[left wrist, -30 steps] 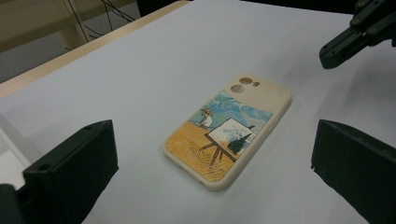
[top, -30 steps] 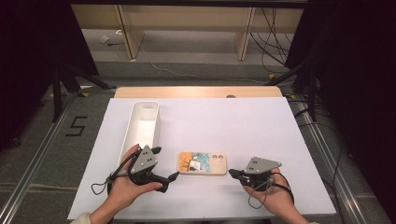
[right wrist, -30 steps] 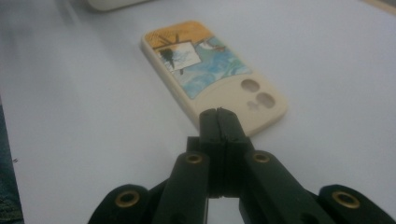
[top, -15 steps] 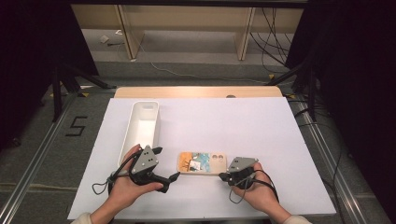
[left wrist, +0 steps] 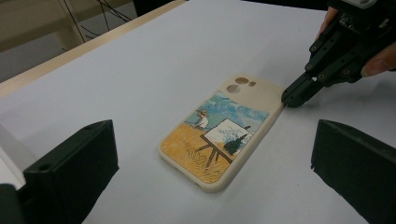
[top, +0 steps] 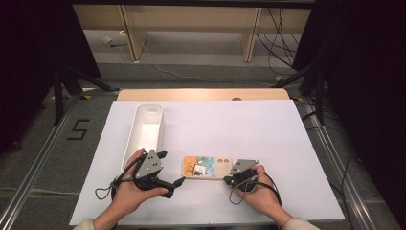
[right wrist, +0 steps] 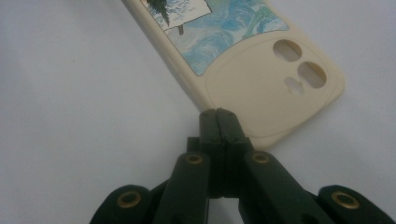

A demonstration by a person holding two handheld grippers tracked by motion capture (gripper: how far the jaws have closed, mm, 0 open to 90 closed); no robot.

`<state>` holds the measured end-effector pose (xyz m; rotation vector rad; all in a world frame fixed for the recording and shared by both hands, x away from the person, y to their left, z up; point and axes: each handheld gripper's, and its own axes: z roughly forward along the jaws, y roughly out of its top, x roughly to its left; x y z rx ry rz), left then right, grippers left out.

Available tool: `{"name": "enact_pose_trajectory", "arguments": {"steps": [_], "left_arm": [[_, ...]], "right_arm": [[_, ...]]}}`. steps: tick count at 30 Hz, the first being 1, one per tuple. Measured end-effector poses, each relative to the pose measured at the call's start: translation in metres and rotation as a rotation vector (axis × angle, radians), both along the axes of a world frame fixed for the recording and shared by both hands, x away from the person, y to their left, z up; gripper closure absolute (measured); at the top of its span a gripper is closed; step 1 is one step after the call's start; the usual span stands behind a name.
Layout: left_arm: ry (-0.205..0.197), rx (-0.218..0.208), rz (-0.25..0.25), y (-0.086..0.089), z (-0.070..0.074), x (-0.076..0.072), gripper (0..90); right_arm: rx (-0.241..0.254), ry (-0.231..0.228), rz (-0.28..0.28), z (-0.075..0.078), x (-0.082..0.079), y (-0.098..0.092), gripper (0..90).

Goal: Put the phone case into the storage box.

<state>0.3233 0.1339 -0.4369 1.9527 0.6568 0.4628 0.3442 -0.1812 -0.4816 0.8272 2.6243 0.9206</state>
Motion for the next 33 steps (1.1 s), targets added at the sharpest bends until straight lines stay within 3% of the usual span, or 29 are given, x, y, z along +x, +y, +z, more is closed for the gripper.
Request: {"name": "enact_pose_trajectory", "arguments": {"steps": [11, 33], "left_arm": [[0.002, 0.006, -0.006, -0.002, -0.001, 0.001, 0.2], [0.005, 0.007, -0.012, -0.003, -0.001, 0.0, 0.7]], "right_arm": [[-0.03, -0.04, -0.056, 0.0, 0.013, -0.001, 90.0], [-0.029, -0.075, -0.129, -0.003, 0.039, -0.001, 90.0]]}}
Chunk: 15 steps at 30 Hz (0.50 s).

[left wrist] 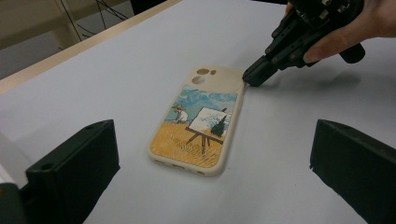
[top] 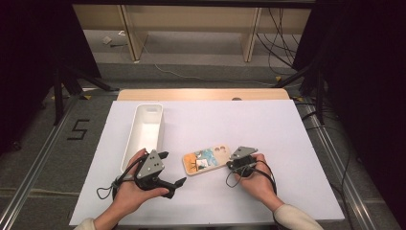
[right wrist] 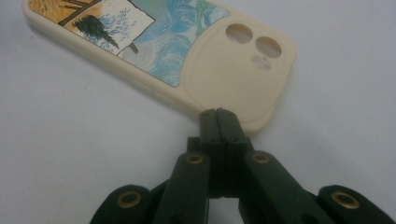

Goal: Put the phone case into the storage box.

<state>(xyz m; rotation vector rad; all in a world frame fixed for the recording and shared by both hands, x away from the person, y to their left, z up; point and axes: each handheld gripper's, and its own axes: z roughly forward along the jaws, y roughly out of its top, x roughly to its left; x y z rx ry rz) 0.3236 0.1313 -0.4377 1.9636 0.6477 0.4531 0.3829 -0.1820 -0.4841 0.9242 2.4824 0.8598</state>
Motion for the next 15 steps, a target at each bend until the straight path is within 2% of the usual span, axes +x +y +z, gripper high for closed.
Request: {"name": "enact_pose_trajectory", "arguments": {"steps": [15], "left_arm": [[0.002, -0.007, -0.004, 0.0, 0.0, 0.0, 1.3]], "right_arm": [[0.038, -0.014, -0.031, -0.002, 0.011, -0.002, 90.0]]}}
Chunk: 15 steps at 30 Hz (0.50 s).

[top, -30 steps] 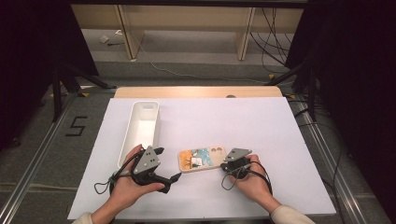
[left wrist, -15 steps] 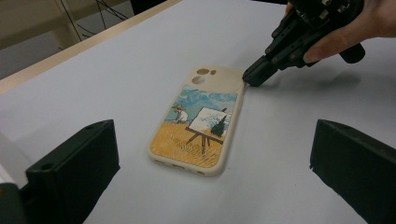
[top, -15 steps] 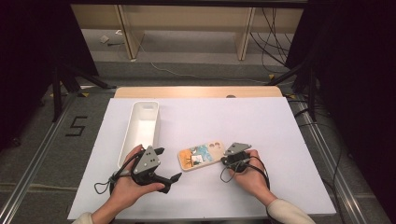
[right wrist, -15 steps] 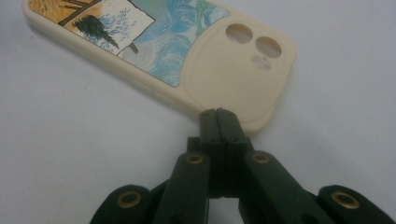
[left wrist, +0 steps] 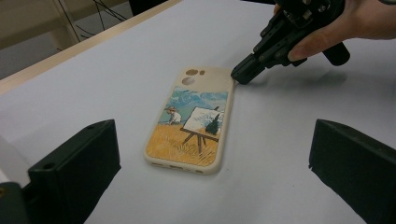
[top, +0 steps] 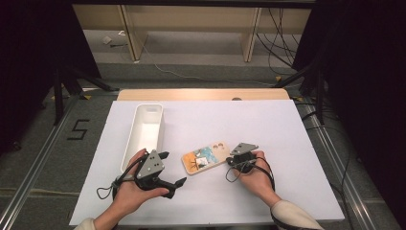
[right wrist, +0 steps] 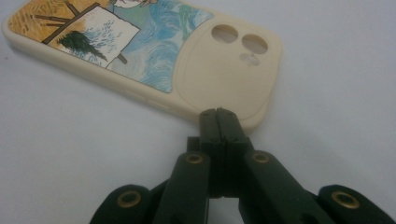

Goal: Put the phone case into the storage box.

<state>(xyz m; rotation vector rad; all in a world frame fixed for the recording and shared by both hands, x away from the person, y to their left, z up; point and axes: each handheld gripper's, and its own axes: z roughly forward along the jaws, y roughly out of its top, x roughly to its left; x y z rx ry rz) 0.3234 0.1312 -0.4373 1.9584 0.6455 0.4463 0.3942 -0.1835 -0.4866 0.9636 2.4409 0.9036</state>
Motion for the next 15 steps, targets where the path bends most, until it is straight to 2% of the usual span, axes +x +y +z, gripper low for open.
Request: {"name": "enact_pose_trajectory", "arguments": {"steps": [6, 10, 15], "left_arm": [[-0.001, 0.0, 0.0, 0.0, 0.0, 0.0, 1.6], [0.0, 0.001, 0.002, 0.0, 0.0, 0.0, 1.7], [-0.003, 0.0, 0.003, 0.001, 0.001, 0.0, 1.6]], "right_arm": [[0.039, -0.015, -0.008, 0.005, 0.0, -0.007, 90.0], [0.078, -0.038, 0.008, 0.012, -0.005, -0.013, 89.5], [0.133, -0.073, 0.039, 0.022, -0.013, -0.023, 82.1]]}}
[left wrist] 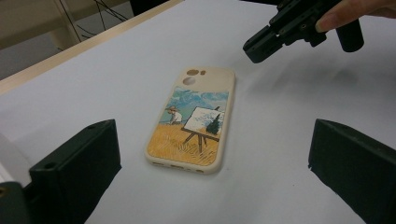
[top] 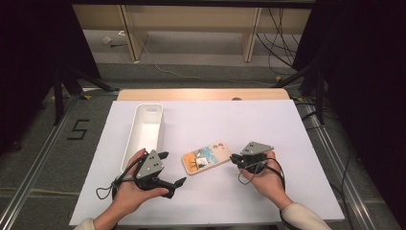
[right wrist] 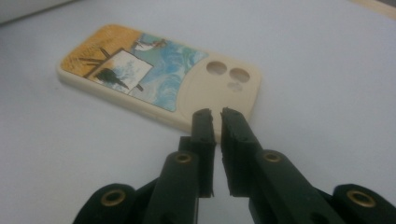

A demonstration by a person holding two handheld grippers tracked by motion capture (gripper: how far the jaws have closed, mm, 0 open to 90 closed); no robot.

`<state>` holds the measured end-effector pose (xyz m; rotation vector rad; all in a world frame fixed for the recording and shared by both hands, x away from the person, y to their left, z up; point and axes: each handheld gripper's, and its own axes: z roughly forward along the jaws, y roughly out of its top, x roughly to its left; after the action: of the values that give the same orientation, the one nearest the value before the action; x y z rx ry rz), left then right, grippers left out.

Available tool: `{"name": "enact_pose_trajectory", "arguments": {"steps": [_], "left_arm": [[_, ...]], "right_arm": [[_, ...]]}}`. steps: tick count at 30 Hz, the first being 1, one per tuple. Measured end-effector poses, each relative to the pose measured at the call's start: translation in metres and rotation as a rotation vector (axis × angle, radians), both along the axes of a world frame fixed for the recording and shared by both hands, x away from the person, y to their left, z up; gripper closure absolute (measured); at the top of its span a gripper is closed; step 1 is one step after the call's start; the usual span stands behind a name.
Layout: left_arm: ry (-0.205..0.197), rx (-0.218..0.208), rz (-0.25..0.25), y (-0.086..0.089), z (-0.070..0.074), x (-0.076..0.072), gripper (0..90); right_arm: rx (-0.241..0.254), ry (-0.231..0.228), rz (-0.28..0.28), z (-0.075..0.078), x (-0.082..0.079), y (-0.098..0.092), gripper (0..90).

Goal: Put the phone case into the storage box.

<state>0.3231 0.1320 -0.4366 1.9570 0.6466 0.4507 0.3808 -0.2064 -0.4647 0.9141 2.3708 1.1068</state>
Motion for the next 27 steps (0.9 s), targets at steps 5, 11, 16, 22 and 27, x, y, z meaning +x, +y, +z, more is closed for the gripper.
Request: {"name": "enact_pose_trajectory", "arguments": {"steps": [5, 11, 16, 22, 27], "left_arm": [[-0.001, 0.0, 0.001, 0.0, 0.0, 0.0, 1.2], [0.0, 0.001, 0.004, 0.001, 0.0, 0.0, 0.8], [0.0, 0.002, 0.004, 0.0, 0.0, 0.0, 0.6], [0.004, 0.006, 0.002, 0.0, -0.001, 0.001, 0.4], [0.005, 0.01, 0.006, 0.0, -0.002, 0.002, 0.0]], "right_arm": [[0.049, -0.036, 0.034, 0.009, -0.008, -0.005, 73.6], [0.093, -0.045, 0.071, 0.016, -0.021, -0.014, 64.1], [0.129, -0.058, 0.079, 0.022, -0.033, -0.027, 54.2], [0.156, -0.068, 0.062, 0.024, -0.043, -0.041, 43.3], [0.181, -0.093, 0.037, 0.026, -0.048, -0.051, 32.8]]}}
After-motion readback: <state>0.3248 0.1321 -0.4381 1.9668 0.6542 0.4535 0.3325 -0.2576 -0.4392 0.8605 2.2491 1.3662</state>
